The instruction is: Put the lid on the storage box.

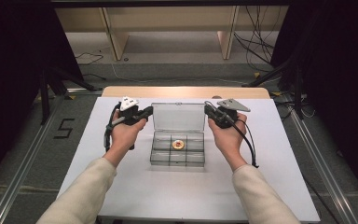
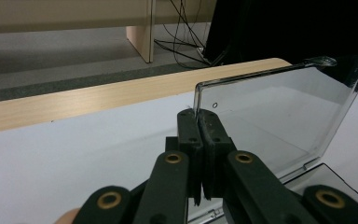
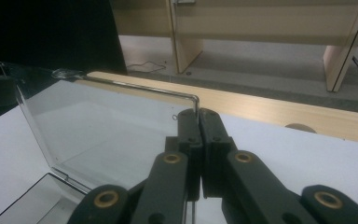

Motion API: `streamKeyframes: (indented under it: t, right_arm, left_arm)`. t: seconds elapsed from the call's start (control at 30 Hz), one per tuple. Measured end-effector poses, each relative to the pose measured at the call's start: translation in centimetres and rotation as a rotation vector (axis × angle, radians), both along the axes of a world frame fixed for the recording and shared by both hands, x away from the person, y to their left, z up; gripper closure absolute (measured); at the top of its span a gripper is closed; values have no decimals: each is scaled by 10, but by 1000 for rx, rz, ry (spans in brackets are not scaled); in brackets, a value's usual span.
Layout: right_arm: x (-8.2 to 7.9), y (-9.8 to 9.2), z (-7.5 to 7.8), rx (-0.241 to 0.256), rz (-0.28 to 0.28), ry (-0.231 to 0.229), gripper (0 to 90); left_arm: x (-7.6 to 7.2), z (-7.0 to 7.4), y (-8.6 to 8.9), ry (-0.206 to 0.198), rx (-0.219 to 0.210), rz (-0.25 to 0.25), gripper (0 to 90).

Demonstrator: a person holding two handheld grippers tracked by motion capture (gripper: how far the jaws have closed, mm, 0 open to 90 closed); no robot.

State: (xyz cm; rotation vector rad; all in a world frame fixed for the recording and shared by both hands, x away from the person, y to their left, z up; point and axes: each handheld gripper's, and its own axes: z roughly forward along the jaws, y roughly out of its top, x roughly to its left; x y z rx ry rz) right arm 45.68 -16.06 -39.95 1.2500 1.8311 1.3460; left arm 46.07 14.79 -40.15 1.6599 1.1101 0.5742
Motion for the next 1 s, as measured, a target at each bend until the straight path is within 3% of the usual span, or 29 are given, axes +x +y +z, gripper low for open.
streamKeyframes:
  t: [0.13,0.2,0.27,0.4,0.63,1.0]
  right_arm:
    - [-5,0,-2,0,-3,-20,891]
    - [-7,1,-2,-5,-3,-31,891]
    - [-10,1,-3,-7,-3,-40,891]
    - [-18,1,-4,-18,3,-62,891]
    - [-35,1,-6,-52,18,-93,889]
    - [-60,-1,-11,-78,47,-97,886]
  left_arm:
    - [-17,-2,2,-3,-6,2,896]
    - [-25,-5,0,2,2,-18,897]
    - [-31,-9,-4,20,-17,-41,898]
    - [-36,-17,-11,34,-27,-70,899]
    - [-44,-18,-19,11,-39,-84,899]
    - [-53,-22,-21,-14,-56,-84,899]
